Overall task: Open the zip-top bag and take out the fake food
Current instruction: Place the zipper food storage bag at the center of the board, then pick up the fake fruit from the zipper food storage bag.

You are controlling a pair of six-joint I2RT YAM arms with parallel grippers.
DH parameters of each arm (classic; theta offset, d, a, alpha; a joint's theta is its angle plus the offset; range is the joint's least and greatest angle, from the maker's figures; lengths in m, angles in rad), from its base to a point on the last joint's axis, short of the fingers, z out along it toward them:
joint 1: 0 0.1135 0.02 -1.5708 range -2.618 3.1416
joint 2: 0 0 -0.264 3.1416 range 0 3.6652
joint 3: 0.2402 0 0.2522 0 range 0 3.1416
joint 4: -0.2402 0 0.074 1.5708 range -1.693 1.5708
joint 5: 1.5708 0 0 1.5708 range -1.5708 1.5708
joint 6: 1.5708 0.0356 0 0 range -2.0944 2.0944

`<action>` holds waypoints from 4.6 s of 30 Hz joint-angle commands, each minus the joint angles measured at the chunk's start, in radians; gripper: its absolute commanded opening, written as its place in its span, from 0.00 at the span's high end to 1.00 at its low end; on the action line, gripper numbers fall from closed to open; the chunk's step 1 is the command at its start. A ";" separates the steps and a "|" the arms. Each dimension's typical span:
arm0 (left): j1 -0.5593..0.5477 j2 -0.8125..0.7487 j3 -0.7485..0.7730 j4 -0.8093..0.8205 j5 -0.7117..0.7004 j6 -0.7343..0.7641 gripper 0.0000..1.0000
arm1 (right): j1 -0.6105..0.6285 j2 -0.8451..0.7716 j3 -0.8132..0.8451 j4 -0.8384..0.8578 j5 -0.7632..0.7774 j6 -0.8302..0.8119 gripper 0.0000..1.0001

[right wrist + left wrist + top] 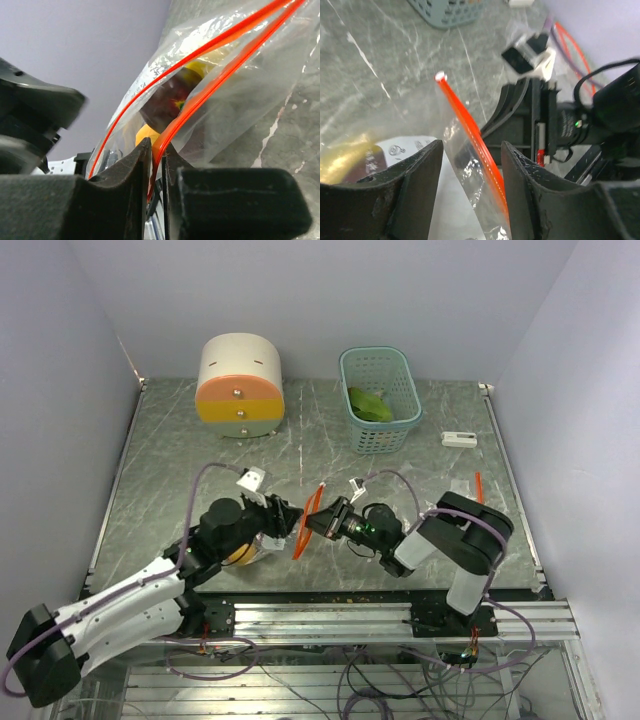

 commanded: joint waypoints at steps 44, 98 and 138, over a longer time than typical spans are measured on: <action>-0.340 0.172 0.318 -0.437 -0.584 -0.052 0.93 | 0.076 -0.465 -0.100 -0.639 0.346 -0.198 1.00; -0.370 -0.007 0.129 -0.520 -0.833 -0.287 0.48 | 0.090 -0.127 0.137 -0.328 0.167 -0.361 0.76; -0.032 0.429 0.047 -0.066 -0.253 -0.192 0.93 | 0.086 -0.080 0.286 -0.732 0.244 -0.738 0.04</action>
